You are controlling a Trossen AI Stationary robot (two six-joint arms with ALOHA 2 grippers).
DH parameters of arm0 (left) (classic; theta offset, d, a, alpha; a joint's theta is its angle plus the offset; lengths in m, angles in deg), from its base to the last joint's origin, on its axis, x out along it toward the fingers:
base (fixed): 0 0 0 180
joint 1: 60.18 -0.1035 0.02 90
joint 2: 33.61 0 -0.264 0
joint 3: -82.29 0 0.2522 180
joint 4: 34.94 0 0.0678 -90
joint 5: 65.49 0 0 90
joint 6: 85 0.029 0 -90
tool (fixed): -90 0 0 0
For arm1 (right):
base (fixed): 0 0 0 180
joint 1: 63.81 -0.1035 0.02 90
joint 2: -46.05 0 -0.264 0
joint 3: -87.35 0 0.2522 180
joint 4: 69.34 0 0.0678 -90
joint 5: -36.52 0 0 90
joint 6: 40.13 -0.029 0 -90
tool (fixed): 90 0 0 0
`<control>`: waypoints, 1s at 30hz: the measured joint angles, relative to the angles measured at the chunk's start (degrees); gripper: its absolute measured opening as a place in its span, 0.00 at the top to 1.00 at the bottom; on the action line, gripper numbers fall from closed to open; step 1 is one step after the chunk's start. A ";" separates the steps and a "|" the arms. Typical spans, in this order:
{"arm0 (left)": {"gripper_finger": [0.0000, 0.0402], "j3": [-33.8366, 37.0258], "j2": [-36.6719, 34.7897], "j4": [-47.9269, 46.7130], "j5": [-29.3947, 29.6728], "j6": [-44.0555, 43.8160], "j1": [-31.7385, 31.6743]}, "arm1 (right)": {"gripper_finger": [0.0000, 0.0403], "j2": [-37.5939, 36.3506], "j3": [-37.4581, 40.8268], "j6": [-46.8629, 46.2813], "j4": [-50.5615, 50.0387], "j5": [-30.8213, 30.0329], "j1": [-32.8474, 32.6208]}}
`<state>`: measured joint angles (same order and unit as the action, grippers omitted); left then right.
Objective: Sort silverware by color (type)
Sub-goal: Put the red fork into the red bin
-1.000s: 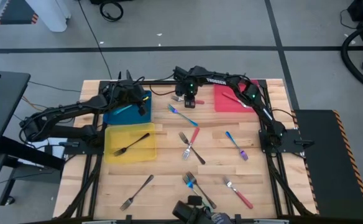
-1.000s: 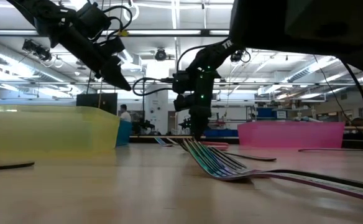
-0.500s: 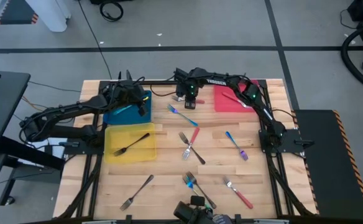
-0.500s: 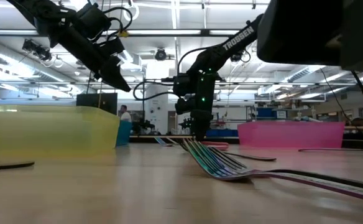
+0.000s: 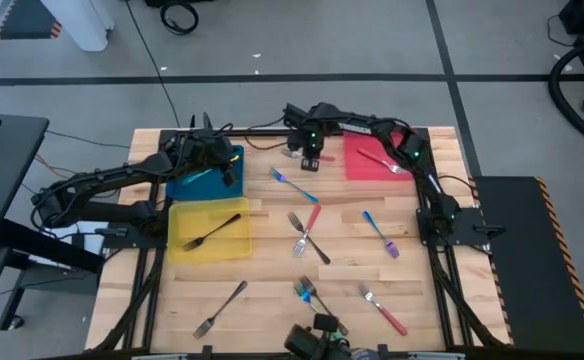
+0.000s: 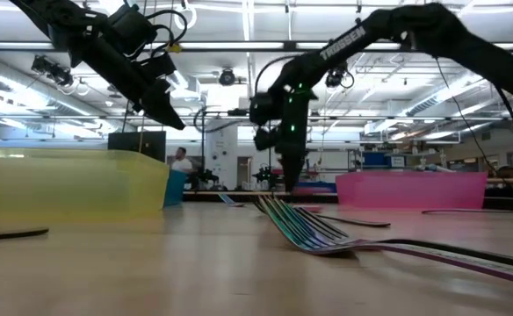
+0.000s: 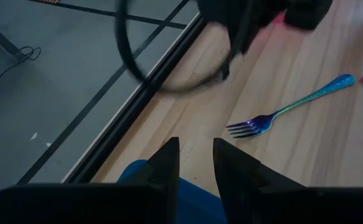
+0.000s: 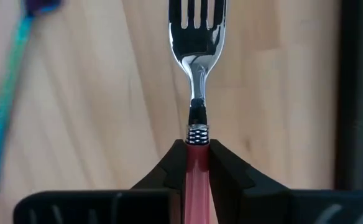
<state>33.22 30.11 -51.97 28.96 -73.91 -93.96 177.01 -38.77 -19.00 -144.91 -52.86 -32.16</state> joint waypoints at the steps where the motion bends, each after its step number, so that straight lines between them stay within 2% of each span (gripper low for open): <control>1: 0.76 0.00 0.00 0.02 0.00 -0.02 0.00 | 0.88 -1.14 -0.02 0.00 -0.64 0.02 0.10; 10: 0.76 0.00 0.00 0.00 0.00 0.01 0.00 | 0.88 -13.74 -0.13 -0.63 -7.52 0.51 3.88; 18: 0.76 0.00 0.00 0.02 -0.04 0.01 0.00 | 0.88 -21.10 1.05 -3.93 -13.84 0.63 10.04; 23: 0.76 0.00 0.00 0.13 -3.34 -1.32 0.63 | 0.88 -25.69 8.57 -7.10 -15.34 0.58 14.11; 30: 0.76 0.00 0.02 2.11 -4.00 -1.52 5.90 | 0.88 -32.10 24.41 -6.44 -10.31 0.44 16.89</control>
<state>33.22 30.13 -49.86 24.96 -75.43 -88.06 144.91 -14.36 -25.44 -155.22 -52.42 -15.27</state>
